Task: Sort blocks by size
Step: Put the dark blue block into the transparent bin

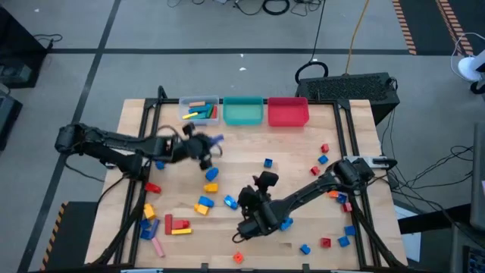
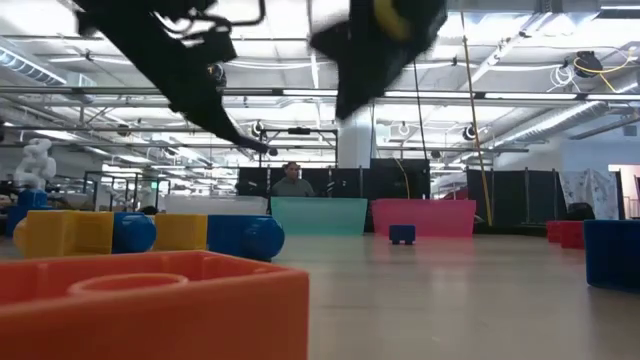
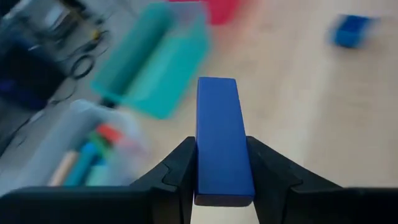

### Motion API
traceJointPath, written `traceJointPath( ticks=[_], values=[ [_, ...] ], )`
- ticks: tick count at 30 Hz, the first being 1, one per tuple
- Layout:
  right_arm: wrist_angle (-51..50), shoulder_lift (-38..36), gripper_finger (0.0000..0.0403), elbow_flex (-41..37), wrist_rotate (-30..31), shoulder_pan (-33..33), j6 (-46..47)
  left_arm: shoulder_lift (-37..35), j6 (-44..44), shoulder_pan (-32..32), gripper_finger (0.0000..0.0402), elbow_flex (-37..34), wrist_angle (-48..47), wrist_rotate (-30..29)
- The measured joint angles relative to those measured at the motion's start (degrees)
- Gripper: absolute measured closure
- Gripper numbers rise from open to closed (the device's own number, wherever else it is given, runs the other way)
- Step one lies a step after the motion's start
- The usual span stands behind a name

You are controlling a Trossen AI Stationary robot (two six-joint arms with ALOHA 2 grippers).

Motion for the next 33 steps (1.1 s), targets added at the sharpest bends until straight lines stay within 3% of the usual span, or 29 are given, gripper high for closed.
traceJointPath(
  ticks=[6,15,21,24,30,33],
  values=[
    [11.77,0.08,0.0209,-12.40,-4.01,-6.14,-6.52,1.34,2.65,17.26,0.0286,0.00,4.66,7.01],
    [46.67,-5.09,0.0209,-28.64,-16.58,-15.62,-29.84,6.45,2.91,37.05,0.0286,0.02,8.83,21.66],
    [58.39,-12.98,0.0209,-33.56,-19.35,-19.55,-40.17,11.84,3.02,42.58,0.0286,0.00,9.64,23.92],
    [61.64,-14.45,0.0209,-34.59,-25.21,-21.57,-43.36,13.98,2.56,43.96,0.0284,0.00,10.77,23.96],
    [66.72,-14.78,0.0209,-35.06,-40.27,-24.41,-44.03,15.28,2.43,44.73,0.0221,0.00,12.19,23.87],
    [68.19,-14.46,0.0209,-35.13,-42.75,-24.74,-44.21,14.62,2.44,44.73,0.0199,0.00,11.21,23.81]
  ],
)
